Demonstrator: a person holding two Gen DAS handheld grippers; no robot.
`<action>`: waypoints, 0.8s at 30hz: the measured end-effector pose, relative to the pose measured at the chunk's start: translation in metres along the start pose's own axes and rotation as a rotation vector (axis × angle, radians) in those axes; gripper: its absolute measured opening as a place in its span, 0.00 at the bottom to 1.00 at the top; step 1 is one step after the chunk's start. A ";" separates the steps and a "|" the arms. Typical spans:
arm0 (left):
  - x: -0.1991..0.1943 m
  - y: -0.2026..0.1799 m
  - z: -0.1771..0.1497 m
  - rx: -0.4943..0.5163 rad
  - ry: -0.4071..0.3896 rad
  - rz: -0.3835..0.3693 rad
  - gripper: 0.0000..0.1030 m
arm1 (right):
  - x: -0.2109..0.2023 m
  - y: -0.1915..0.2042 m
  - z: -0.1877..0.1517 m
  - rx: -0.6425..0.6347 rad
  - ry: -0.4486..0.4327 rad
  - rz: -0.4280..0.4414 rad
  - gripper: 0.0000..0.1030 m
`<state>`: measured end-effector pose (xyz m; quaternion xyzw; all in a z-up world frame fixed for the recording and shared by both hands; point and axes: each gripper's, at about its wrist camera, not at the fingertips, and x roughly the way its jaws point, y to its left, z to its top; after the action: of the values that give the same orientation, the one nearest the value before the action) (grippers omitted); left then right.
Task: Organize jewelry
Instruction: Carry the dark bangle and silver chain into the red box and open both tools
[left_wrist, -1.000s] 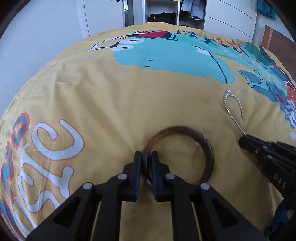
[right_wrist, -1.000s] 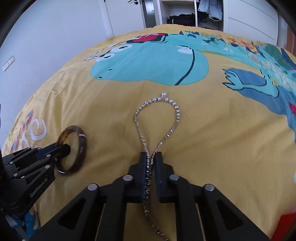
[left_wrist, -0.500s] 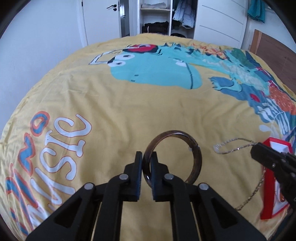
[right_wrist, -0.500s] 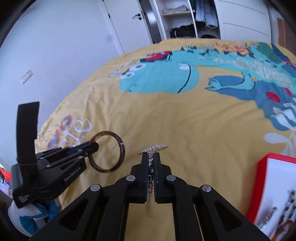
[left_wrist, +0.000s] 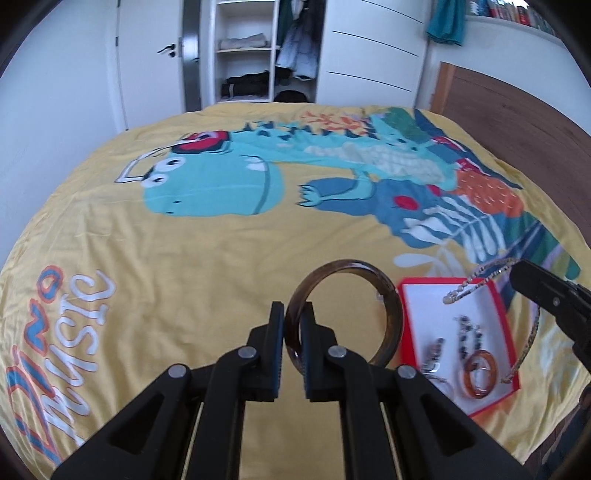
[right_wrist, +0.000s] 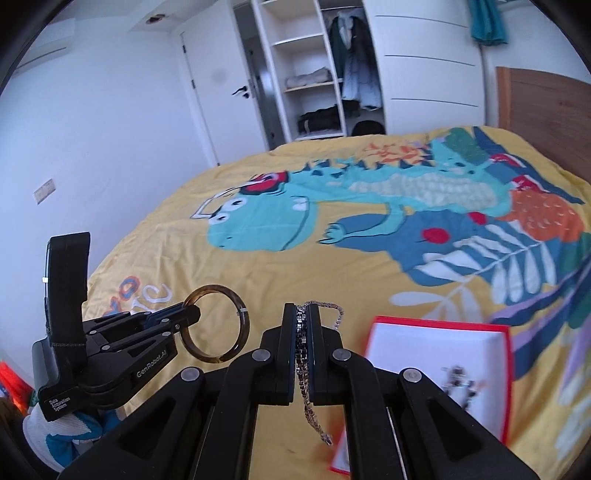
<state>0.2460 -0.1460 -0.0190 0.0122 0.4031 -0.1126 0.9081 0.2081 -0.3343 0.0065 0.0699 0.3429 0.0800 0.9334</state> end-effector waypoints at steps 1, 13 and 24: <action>0.002 -0.011 -0.001 0.010 0.004 -0.011 0.07 | -0.004 -0.013 -0.003 0.011 -0.001 -0.019 0.05; 0.073 -0.125 -0.030 0.141 0.131 -0.088 0.07 | 0.029 -0.127 -0.043 0.108 0.075 -0.155 0.05; 0.124 -0.151 -0.058 0.177 0.215 -0.083 0.08 | 0.070 -0.170 -0.080 0.164 0.144 -0.184 0.05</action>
<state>0.2521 -0.3111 -0.1385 0.0875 0.4866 -0.1831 0.8497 0.2258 -0.4809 -0.1300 0.1081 0.4192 -0.0296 0.9009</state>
